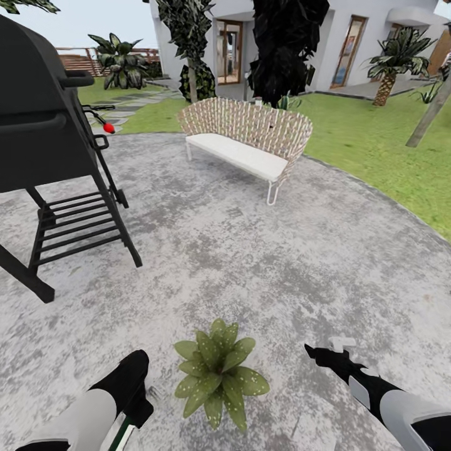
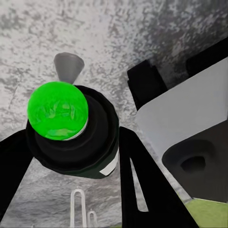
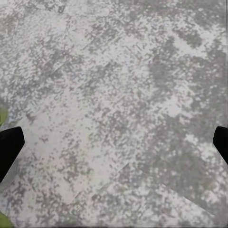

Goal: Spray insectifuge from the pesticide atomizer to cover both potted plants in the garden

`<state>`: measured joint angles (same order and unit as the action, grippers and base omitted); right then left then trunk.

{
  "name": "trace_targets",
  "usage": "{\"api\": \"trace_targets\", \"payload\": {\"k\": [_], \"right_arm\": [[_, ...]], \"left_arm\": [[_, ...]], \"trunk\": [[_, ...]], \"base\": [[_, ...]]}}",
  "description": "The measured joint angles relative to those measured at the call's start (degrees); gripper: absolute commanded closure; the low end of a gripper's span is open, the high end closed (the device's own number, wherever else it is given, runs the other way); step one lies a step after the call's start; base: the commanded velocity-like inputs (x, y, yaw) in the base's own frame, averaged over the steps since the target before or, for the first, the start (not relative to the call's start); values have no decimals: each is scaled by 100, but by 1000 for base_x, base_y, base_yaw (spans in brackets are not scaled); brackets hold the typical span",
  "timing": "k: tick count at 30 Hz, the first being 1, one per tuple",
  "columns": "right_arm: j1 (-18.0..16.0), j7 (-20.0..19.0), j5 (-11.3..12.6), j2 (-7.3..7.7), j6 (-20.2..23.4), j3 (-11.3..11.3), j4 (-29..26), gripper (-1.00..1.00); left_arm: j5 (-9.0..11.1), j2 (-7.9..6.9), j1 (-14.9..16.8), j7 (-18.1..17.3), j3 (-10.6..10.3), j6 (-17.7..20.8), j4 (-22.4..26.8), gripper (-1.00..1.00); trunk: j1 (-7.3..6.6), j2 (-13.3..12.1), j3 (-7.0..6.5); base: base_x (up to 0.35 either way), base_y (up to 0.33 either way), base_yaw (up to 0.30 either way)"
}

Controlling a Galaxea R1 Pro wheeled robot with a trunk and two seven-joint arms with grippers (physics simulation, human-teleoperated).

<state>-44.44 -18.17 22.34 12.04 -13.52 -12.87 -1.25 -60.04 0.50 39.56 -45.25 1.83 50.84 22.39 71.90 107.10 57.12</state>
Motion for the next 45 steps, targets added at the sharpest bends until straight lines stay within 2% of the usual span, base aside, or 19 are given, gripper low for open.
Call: {"api": "trace_targets", "payload": {"k": [7,22,34,45], "right_arm": [[2,-1,0,0,-2,0,1,-100],[0,1,0,0,-2,5,1,-100],[3,1,0,0,0,6,0,-100],[-1,0,0,1,0,3,1,-100]], "left_arm": [[2,0,-1,0,1,1,96,100],[1,6,-1,0,1,1,97,100],[2,9,0,0,1,4,97,100],[2,8,-2,-1,-7,6,99,100]], "trunk": [[0,0,31],[0,0,38],[0,0,38],[0,0,38]], "base": [[0,201,-239],[0,32,-59],[0,296,-276],[0,306,-26]]}}
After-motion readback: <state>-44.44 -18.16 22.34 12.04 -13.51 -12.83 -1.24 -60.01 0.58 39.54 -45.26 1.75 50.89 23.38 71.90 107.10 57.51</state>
